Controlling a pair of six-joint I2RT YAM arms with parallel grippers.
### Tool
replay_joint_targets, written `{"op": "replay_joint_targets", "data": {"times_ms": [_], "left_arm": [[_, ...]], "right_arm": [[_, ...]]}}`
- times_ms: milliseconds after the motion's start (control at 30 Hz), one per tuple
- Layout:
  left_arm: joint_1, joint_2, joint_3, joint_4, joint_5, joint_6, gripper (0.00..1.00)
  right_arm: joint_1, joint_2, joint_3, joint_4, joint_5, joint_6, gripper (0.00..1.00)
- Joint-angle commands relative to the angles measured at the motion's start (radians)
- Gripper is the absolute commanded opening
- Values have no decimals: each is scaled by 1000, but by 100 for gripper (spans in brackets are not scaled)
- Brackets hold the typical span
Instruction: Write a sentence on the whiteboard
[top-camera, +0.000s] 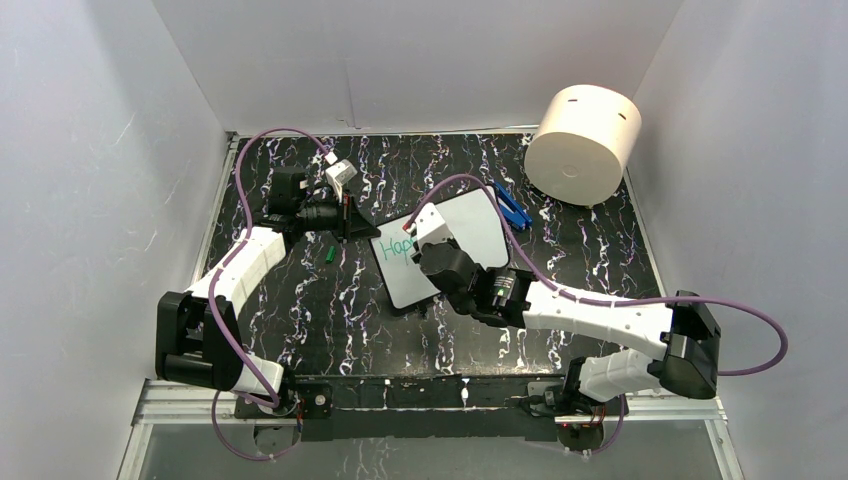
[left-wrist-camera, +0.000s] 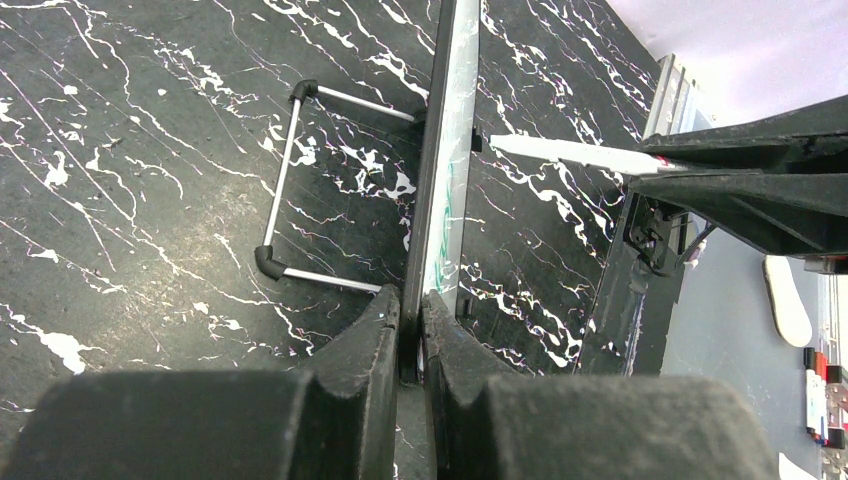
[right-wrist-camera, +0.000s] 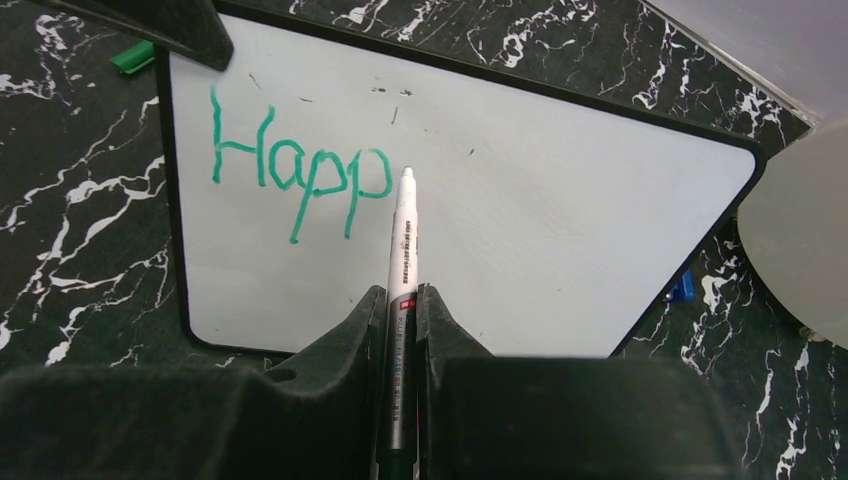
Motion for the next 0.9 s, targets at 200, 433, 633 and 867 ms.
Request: {"op": "replay_joint_targets", "data": {"times_ms": [200,433,633,867], "left_arm": [[-19,33,-5,-71,-76,42,0],[-19,32,-5,-71,-76,42,0],[-19,33,-6,-71,-73,42,0],[-19,33,-5,-72,-69,44,0]], "right_arm": [[-25,-1,0,86,18,-25,0],[-31,17,12,100,3,-34,0],[-37,28,9,125,-4,-40,0],[-51,53,7,140,-16,-42,0]]}}
